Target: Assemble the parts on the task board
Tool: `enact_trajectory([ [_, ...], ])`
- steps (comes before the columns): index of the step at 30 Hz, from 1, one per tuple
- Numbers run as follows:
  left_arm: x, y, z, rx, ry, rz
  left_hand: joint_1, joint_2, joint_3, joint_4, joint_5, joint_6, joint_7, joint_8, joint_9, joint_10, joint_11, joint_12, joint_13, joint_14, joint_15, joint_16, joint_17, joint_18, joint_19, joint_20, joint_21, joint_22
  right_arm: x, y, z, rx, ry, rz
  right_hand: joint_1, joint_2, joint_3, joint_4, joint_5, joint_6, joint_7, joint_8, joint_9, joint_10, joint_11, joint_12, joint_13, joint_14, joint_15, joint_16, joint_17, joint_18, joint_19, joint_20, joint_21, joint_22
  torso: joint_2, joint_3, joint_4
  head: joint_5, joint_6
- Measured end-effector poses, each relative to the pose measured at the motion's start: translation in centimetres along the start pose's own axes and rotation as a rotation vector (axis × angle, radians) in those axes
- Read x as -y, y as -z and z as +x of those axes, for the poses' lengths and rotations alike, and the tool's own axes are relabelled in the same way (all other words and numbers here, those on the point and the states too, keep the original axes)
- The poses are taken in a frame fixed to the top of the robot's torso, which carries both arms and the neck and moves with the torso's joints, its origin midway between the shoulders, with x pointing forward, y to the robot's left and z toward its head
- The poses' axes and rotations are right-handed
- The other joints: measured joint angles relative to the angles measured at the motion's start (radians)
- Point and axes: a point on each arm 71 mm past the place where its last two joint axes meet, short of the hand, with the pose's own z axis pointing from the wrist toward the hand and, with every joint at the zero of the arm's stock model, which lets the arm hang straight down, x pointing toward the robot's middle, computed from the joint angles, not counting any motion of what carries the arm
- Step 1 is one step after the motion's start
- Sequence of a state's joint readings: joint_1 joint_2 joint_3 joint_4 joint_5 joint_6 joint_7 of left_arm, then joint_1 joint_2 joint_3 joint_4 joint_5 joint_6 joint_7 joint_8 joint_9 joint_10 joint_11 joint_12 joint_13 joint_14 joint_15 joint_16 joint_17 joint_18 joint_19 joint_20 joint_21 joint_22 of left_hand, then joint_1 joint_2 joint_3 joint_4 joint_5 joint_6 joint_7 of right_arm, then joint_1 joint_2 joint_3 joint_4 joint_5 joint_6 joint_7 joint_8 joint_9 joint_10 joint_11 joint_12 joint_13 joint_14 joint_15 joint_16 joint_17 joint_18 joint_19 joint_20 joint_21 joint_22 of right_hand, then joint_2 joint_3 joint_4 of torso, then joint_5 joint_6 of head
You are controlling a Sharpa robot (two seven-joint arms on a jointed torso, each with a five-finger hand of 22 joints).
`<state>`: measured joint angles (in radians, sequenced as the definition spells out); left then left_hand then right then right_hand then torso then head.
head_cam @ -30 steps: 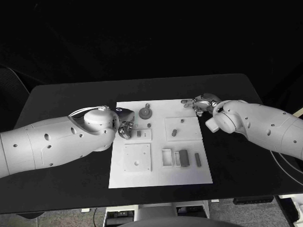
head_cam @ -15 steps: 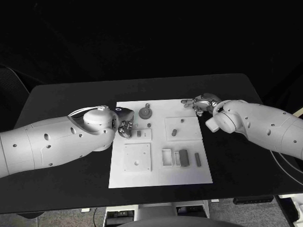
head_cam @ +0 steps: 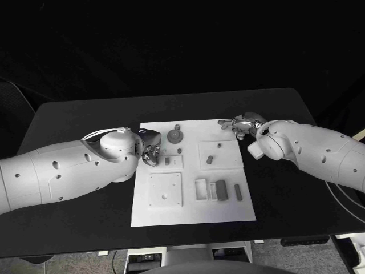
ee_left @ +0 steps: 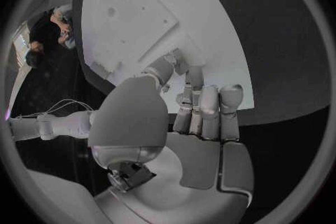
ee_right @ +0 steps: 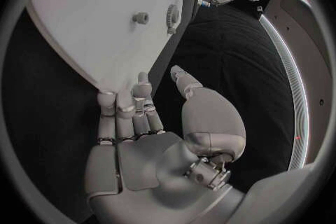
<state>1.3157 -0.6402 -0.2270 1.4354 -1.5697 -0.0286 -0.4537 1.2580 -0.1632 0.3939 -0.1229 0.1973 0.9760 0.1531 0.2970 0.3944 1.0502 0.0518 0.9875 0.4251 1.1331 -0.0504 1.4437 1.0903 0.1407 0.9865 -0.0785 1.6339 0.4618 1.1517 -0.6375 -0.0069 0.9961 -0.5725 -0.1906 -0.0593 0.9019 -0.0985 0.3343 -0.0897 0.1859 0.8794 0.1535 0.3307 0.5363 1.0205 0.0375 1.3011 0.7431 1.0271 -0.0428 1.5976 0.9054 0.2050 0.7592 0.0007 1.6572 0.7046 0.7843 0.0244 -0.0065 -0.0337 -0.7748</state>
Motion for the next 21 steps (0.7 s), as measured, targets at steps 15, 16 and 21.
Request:
enact_trajectory([
  [15,-0.04,0.01,-0.02,0.002,0.001,-0.001,0.000,0.000,0.000,0.000,0.000,-0.020,-0.007,0.001,-0.002,-0.002,0.002,0.000,0.000,0.000,0.000,0.000,-0.001,0.000,0.000,0.000,0.000,-0.001,-0.03,0.00,0.06,-0.003,0.000,0.000,0.000,0.000,0.000,0.000,0.000,-0.001,0.000,0.000,0.000,0.000,0.000,0.000,0.000,0.000,0.000,0.000,0.000,0.000,0.000,0.000,0.000,0.000,0.000,0.0001,0.0000,-0.001,-0.001],
  [16,-0.05,0.01,-0.03,0.003,0.002,-0.001,0.000,0.000,0.000,0.000,0.000,-0.025,-0.007,-0.001,-0.002,-0.002,0.002,0.000,0.000,0.000,0.000,0.000,-0.001,0.000,0.000,0.000,0.000,-0.001,-0.03,0.00,0.06,-0.003,0.000,0.000,0.000,0.000,0.000,0.000,0.000,-0.001,0.001,0.000,0.000,0.000,0.000,0.000,0.000,0.000,0.000,0.000,0.000,0.000,0.000,0.000,0.000,0.000,0.000,0.0000,0.0000,-0.001,-0.001],
  [21,-0.13,0.00,0.01,0.004,0.003,-0.003,0.004,-0.004,0.000,0.000,0.000,-0.044,-0.005,-0.013,-0.011,-0.002,0.002,0.000,0.001,0.000,0.000,0.000,-0.001,0.000,0.000,0.000,0.000,-0.002,-0.03,0.00,0.07,-0.003,0.000,0.000,0.000,0.000,0.000,0.000,0.000,-0.004,0.000,0.000,0.000,0.000,0.000,0.000,0.000,-0.001,0.001,0.000,0.000,0.000,0.000,0.000,0.000,0.000,0.000,0.0000,0.0000,-0.001,0.000],
])
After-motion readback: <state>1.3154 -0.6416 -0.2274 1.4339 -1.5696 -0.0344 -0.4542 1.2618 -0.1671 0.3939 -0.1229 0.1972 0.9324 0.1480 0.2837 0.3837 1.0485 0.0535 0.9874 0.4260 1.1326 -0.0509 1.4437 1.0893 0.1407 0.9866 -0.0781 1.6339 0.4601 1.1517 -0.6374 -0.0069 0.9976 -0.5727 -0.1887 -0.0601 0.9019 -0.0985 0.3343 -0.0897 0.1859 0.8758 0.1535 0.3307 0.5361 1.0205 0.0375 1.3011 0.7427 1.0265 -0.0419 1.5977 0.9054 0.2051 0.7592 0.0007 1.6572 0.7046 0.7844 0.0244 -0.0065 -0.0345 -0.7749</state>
